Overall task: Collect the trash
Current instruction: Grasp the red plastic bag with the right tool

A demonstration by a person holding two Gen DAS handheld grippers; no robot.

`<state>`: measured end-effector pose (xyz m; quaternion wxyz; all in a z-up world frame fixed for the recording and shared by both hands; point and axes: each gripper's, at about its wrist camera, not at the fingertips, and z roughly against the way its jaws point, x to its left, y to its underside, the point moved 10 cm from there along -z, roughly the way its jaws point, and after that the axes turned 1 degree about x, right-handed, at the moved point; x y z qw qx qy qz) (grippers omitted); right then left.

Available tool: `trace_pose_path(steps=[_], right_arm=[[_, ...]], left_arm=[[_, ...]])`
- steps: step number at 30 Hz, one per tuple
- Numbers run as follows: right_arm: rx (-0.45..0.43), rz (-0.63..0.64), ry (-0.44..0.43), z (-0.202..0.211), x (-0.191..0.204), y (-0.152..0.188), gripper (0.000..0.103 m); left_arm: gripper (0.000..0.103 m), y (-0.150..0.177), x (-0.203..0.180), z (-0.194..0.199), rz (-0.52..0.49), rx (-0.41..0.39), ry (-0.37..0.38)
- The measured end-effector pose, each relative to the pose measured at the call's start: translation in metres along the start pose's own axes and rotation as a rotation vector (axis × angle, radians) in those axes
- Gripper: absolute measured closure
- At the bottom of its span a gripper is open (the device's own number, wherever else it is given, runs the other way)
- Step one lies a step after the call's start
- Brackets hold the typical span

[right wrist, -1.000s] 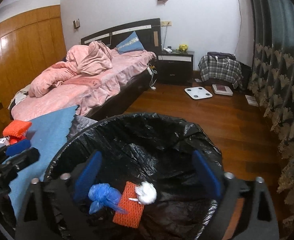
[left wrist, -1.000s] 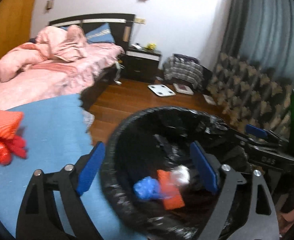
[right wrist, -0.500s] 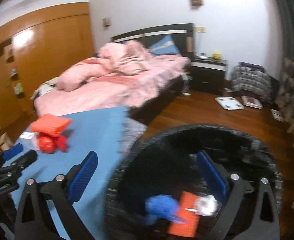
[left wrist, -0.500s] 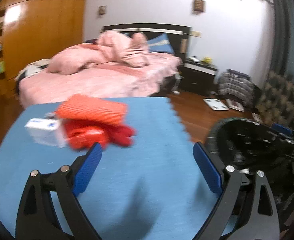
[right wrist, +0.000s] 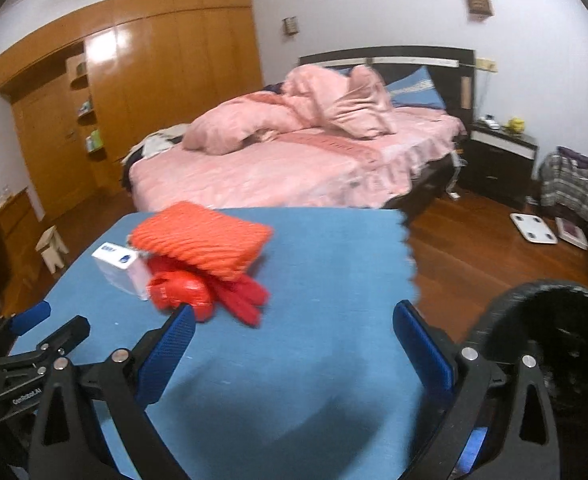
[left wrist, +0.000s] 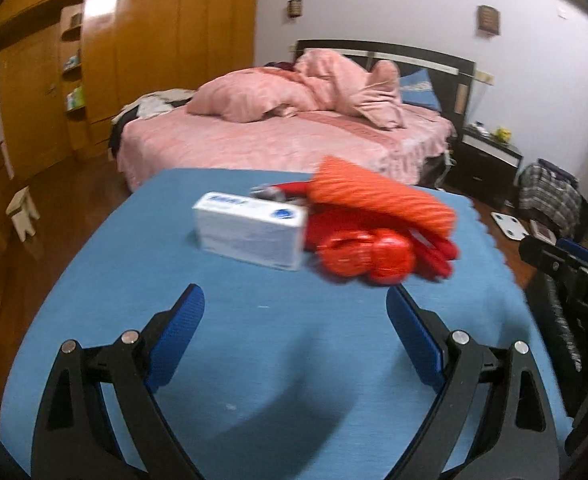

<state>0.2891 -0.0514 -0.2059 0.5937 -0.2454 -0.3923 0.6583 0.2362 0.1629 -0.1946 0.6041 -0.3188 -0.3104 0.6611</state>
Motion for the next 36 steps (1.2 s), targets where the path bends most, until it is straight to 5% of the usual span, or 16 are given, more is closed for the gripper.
trace_pose_path(steps=[4, 14, 24, 27, 36], right_arm=[[0.027, 0.025, -0.022, -0.023, 0.023, 0.004, 0.009], [0.117, 0.084, -0.114, -0.069, 0.074, 0.019, 0.038], [0.206, 0.078, -0.141, -0.102, 0.085, 0.029, 0.049], [0.226, 0.083, -0.171, -0.104, 0.088, 0.033, 0.064], [0.169, 0.100, -0.149, -0.093, 0.082, 0.020, 0.069]], left_arm=[[0.013, 0.000, 0.028, -0.008, 0.019, 0.004, -0.044], [0.013, -0.001, 0.063, -0.032, 0.066, 0.024, -0.077], [0.013, 0.002, 0.066, -0.043, 0.077, 0.044, -0.068], [0.013, 0.003, 0.064, -0.045, 0.067, 0.052, -0.066], [0.013, -0.006, 0.049, -0.057, 0.066, 0.057, -0.040]])
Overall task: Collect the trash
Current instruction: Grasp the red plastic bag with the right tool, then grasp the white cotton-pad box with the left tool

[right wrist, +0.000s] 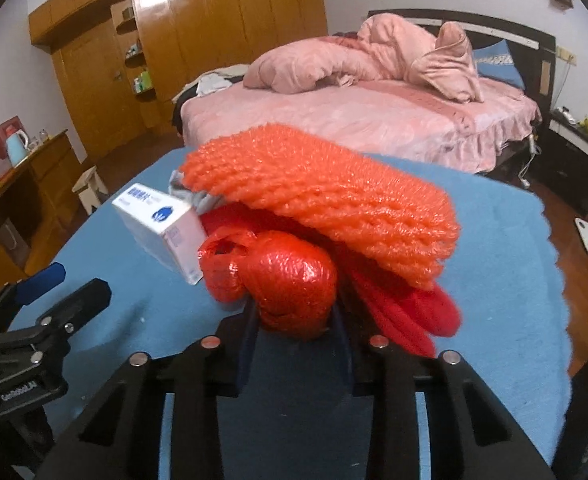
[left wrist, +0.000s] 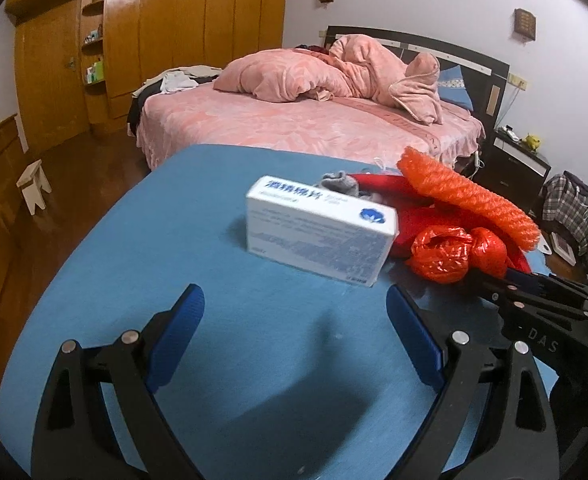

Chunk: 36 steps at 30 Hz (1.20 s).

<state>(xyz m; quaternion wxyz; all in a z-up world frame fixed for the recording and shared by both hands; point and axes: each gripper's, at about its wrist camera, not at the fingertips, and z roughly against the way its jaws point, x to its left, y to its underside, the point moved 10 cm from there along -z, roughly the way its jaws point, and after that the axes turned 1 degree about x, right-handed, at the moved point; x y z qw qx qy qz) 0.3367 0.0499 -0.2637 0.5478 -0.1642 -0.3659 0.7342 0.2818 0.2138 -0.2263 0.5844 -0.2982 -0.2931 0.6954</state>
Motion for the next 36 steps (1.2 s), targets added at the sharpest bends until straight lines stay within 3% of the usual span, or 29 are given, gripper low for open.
trace_pose_path(steps=[10, 18, 24, 32, 36], right_arm=[[0.005, -0.016, 0.010, -0.002, -0.017, 0.000, 0.069], [0.012, -0.024, 0.002, -0.004, -0.018, 0.002, 0.069], [0.013, -0.015, 0.007, -0.004, -0.018, 0.004, 0.069], [0.009, -0.022, 0.012, -0.004, -0.019, 0.003, 0.069], [0.011, -0.031, 0.015, -0.004, -0.021, 0.005, 0.069]], left_arm=[[0.013, -0.012, -0.031, -0.034, -0.018, 0.042, 0.022], [0.013, -0.002, -0.009, -0.053, 0.056, 0.134, -0.028], [0.013, 0.002, 0.016, -0.044, 0.084, 0.128, -0.089], [0.013, -0.002, -0.001, -0.041, 0.083, 0.104, -0.024], [0.013, -0.004, -0.007, -0.053, 0.069, 0.126, -0.047]])
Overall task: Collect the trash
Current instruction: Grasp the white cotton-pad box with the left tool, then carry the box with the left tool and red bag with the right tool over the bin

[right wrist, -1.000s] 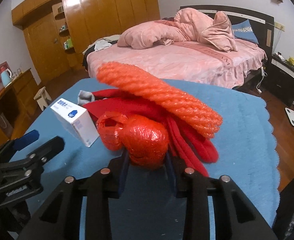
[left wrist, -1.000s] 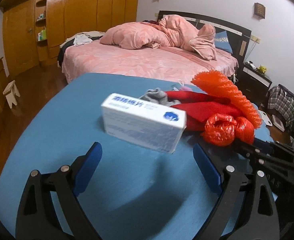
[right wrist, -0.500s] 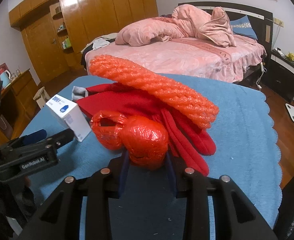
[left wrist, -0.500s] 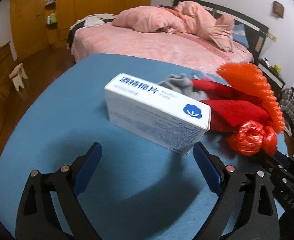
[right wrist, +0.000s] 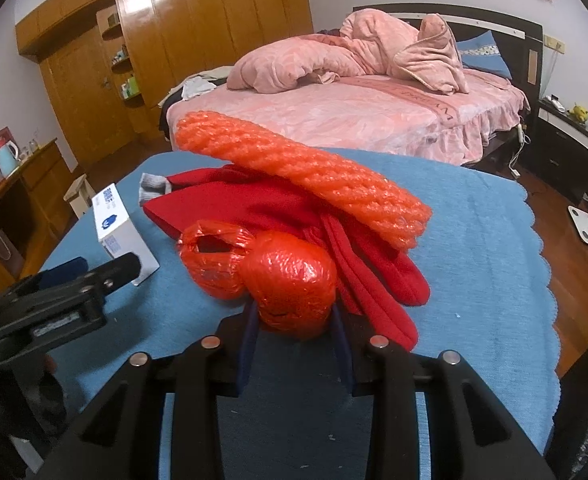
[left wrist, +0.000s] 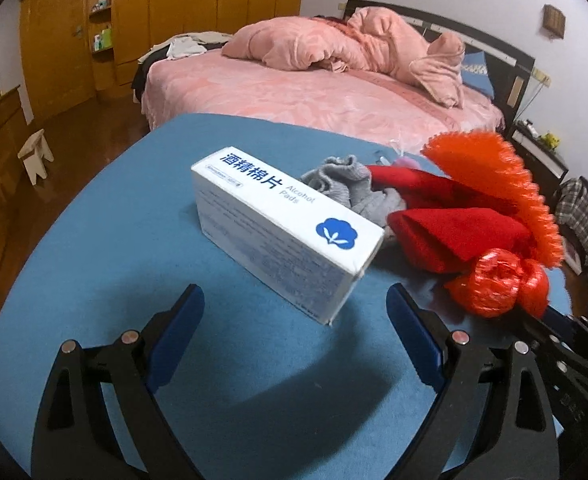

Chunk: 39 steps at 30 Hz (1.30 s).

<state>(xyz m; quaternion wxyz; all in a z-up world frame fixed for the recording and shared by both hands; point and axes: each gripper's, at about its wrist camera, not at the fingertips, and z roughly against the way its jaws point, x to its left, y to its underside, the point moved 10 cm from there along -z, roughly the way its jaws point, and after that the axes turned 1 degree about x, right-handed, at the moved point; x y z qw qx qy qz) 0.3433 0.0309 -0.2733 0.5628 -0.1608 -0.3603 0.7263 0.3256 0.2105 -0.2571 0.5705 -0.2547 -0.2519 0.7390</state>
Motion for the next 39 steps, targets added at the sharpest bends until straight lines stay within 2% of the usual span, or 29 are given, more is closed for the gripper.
trace_pose_path(steps=[5, 11, 13, 20, 24, 28, 30, 31, 32, 34, 39], right_arm=[[0.004, 0.002, -0.002, 0.000, 0.001, 0.001, 0.069], [-0.001, 0.008, 0.002, 0.001, 0.001, 0.000, 0.069], [0.000, 0.008, 0.004, 0.001, 0.001, 0.001, 0.069], [0.004, 0.008, 0.005, 0.001, 0.001, 0.001, 0.069], [0.008, -0.001, 0.004, 0.000, 0.000, 0.001, 0.069], [0.013, -0.004, 0.002, -0.002, -0.001, 0.001, 0.069], [0.016, -0.007, 0.001, -0.002, -0.002, 0.002, 0.069], [0.017, -0.007, 0.001, -0.002, -0.002, 0.002, 0.069], [0.017, -0.006, 0.002, -0.002, -0.002, 0.002, 0.069], [0.017, -0.005, 0.002, -0.002, -0.002, 0.002, 0.069], [0.004, 0.002, 0.001, 0.002, 0.000, 0.000, 0.069]], left_arm=[[0.013, 0.003, 0.019, 0.000, 0.032, 0.017, -0.047], [0.013, 0.010, 0.066, 0.009, 0.117, 0.023, -0.121], [0.013, 0.012, 0.076, 0.014, 0.138, 0.013, -0.125], [0.013, 0.000, 0.042, 0.019, 0.103, -0.032, -0.028], [0.013, -0.017, 0.022, 0.006, 0.060, -0.044, -0.036], [0.014, -0.024, 0.017, -0.007, 0.032, -0.031, -0.057], [0.026, -0.021, 0.015, -0.017, 0.009, 0.004, -0.060], [0.034, -0.020, 0.015, -0.019, 0.011, 0.019, -0.053], [0.047, -0.018, 0.017, -0.022, 0.017, 0.033, -0.046], [0.060, -0.016, 0.021, -0.023, 0.042, 0.040, -0.031], [0.071, -0.012, 0.025, -0.007, 0.027, 0.005, -0.023]])
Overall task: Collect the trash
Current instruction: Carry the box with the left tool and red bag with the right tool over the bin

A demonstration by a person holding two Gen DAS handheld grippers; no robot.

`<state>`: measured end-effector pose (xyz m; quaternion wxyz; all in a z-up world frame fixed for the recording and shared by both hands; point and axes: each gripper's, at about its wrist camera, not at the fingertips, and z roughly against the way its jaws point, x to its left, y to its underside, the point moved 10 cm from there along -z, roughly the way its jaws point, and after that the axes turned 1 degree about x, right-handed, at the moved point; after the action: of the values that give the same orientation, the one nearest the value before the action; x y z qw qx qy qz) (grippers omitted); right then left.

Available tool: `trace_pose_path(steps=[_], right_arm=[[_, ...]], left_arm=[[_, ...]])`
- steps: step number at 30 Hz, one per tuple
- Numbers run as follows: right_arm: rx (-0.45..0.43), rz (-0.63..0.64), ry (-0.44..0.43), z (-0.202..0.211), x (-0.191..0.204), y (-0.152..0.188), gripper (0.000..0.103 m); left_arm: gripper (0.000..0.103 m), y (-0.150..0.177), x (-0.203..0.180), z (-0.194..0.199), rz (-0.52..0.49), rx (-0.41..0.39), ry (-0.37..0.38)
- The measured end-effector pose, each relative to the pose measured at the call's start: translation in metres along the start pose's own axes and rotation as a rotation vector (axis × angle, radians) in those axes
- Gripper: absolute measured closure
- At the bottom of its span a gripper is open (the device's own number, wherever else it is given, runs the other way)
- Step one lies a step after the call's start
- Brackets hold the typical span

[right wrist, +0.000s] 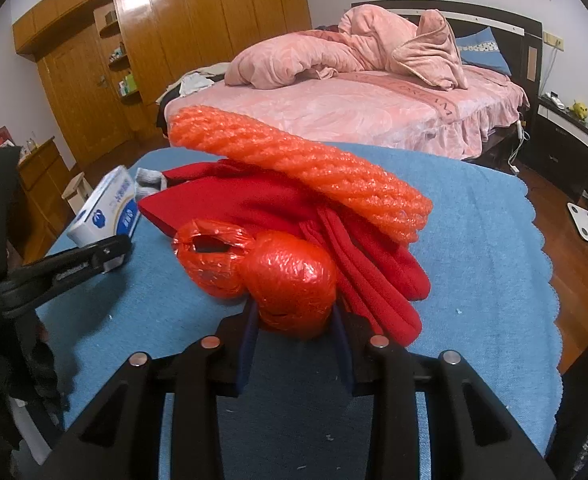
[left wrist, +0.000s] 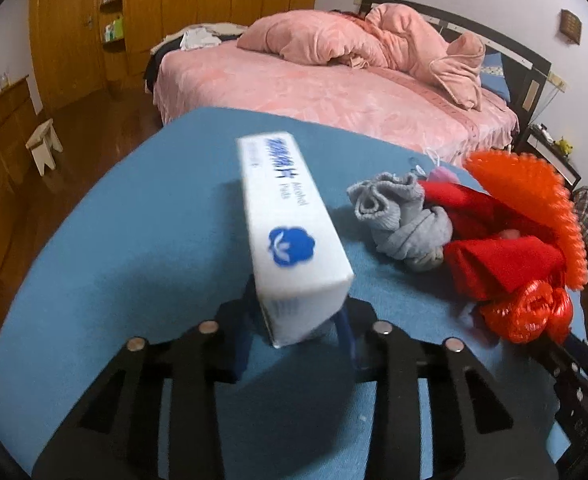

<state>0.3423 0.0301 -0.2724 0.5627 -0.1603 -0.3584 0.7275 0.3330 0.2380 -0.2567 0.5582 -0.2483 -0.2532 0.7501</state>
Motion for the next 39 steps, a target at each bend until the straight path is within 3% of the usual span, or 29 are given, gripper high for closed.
trace_pose_path(steps=[11, 21, 30, 39], right_arm=[[-0.020, 0.005, -0.054, 0.028, 0.014, 0.009, 0.069], [-0.087, -0.021, -0.059, 0.081, 0.004, 0.006, 0.069], [-0.150, -0.086, -0.004, 0.142, -0.043, 0.008, 0.069], [-0.173, -0.170, 0.149, 0.202, -0.128, 0.037, 0.069]], left_arm=[[0.074, 0.030, 0.002, 0.056, -0.006, -0.032, 0.048], [0.074, 0.055, -0.028, 0.100, -0.063, -0.048, 0.099], [0.074, 0.062, -0.094, 0.133, -0.136, -0.066, 0.207], [0.074, 0.078, -0.194, 0.155, -0.243, -0.061, 0.366]])
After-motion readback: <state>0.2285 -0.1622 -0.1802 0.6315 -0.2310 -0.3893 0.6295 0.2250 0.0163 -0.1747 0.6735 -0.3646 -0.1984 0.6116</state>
